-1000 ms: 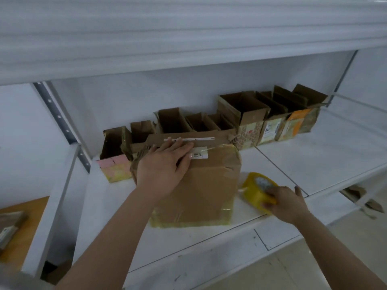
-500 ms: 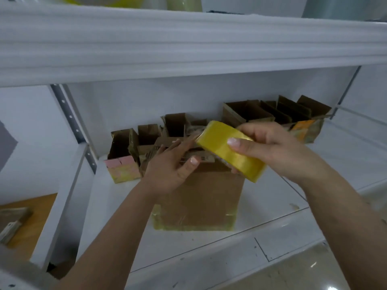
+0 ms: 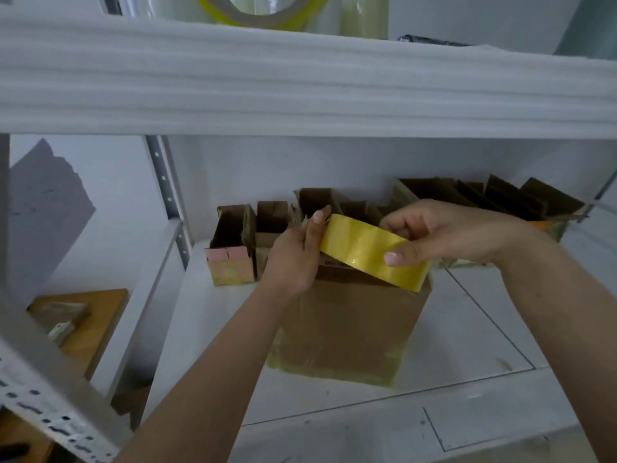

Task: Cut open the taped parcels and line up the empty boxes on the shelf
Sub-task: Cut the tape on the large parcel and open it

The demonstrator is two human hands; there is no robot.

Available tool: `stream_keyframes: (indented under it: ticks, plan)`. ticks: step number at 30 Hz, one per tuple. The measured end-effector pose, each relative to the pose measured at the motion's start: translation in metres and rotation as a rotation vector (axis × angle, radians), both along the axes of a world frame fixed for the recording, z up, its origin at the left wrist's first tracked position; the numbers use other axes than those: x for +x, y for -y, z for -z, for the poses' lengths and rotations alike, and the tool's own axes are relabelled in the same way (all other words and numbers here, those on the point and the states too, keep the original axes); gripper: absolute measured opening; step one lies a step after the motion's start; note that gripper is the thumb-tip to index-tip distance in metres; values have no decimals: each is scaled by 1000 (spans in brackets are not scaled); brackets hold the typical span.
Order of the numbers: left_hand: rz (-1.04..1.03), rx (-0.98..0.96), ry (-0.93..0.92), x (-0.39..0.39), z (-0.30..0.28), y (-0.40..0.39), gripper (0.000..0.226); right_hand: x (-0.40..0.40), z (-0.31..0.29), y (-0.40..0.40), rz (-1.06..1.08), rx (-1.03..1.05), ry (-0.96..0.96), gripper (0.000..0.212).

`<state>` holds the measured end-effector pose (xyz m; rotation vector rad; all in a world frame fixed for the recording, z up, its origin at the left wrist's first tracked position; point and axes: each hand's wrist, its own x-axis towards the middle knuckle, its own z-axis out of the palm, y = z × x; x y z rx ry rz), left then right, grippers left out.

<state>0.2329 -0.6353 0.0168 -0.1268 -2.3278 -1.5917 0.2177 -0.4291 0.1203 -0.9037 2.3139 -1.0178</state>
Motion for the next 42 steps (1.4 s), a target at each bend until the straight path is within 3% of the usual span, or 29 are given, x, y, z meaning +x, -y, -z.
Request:
stream_keyframes:
  ticks: [3,6,8,11,16,18,22,28,31,36,37,40,42]
  plan:
    - [-79,-176,-33,0,-6,-1,54,-9,8,-16,-13,-123,57,41]
    - [-108,-240,-66,-4,-8,1,58,-18,11,-19,68,-208,27,67]
    - [-168,-225,-64,-10,-5,6,59,-24,6,-14,162,-250,1,77]
    - [-224,-195,-63,-14,-5,12,59,-33,-7,-5,294,-188,-73,77]
    - [-227,-104,-6,-25,-3,22,55,-43,-14,17,347,-89,-28,95]
    - [-224,27,50,-28,-1,29,54,-45,-8,20,349,-109,12,93]
    - [-274,83,119,-28,0,39,51,-48,2,17,315,-250,120,61]
    - [-324,-47,172,-32,-4,40,52,-52,-5,38,392,-300,-75,74]
    - [-307,-8,133,-33,-1,41,52,-52,-5,49,356,-283,-158,85]
    - [-301,-49,28,-27,5,43,50,-56,0,59,314,-212,-167,78]
    - [-306,-26,33,-26,7,46,49,-56,0,59,314,-205,-164,75]
    - [-313,348,195,-24,10,67,44,-57,0,58,328,-176,-179,76]
    - [-302,442,243,-23,12,81,45,-56,1,61,321,-155,-204,81]
